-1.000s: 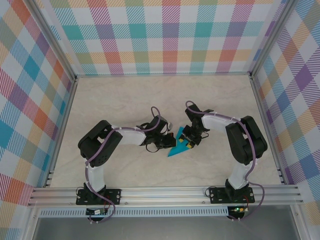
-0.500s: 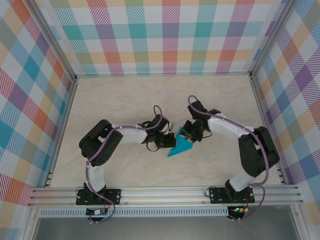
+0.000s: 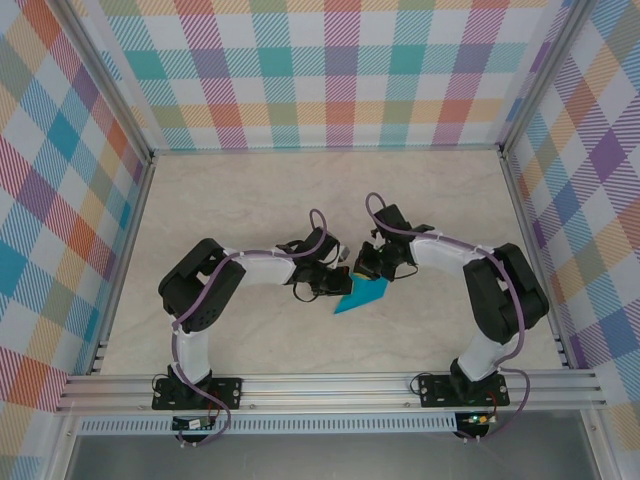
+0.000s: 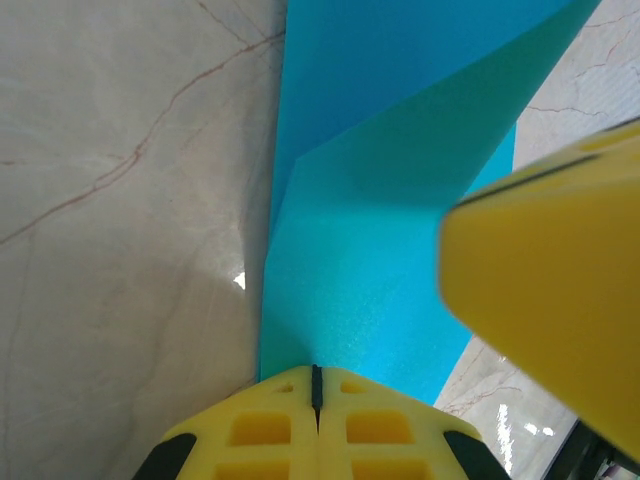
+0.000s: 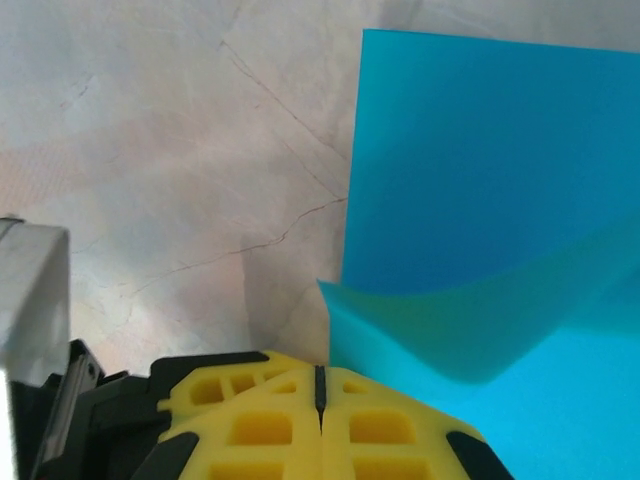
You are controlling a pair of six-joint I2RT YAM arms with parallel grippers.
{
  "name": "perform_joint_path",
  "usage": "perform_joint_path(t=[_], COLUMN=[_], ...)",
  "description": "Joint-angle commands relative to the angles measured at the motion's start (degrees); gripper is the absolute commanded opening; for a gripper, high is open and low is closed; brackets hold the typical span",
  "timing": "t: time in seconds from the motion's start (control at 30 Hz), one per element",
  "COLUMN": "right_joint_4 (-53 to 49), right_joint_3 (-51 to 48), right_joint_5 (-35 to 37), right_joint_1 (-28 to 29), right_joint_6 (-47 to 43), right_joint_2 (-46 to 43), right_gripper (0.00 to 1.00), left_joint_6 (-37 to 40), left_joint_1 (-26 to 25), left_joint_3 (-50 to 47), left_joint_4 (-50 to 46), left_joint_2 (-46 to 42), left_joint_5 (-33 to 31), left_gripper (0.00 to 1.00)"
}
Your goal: Fold a paper plane with a square sheet of paper (pick it up from the middle)
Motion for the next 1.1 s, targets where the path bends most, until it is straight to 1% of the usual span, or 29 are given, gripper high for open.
perform_joint_path(t=[0.0,0.27,0.57,0.77,0.83,0.93,1.07], right_joint_4=[3.2,4.3,6.2,6.6,6.7,9.5,11.5], right_joint_3=[-1.7,-5.3,-10.1,-10.1,-9.8,-10.7,-11.3], right_joint_5=[-1.7,-0.2,1.4,2.5,2.9,0.7,-0.8], right_joint_1=[0.0,-1.1,-7.2,-11.1,-11.3,-10.9,-6.9], right_joint_6=[-1.9,-3.7,-5.2,-5.9,-5.9,-5.5,-5.2], right_joint_2=[1.3,1.4,-1.5,-3.4,-5.2,-8.7,-8.9], right_gripper=[0.0,0.0,0.0,0.0,0.0,0.0,0.0], left_joint_6=[1.3,1.8,2.4,2.6,2.6,2.6,2.6], left_joint_1=[0.7,0.6,0.6,0.7,0.6,0.6,0.6], left_joint_3=[-0.3,-0.4,-1.0,-1.1,-0.9,-0.6,-0.3], left_joint_4=[-6.2,-8.2,-9.1,-8.9,-9.0,-9.0,-9.1], left_joint_2=[2.4,2.5,3.0,3.1,3.2,3.2,3.2], left_joint_5=[-2.1,-2.6,-2.2,-1.9,-1.9,-1.6,-1.8], left_gripper=[0.0,0.0,0.0,0.0,0.0,0.0,0.0])
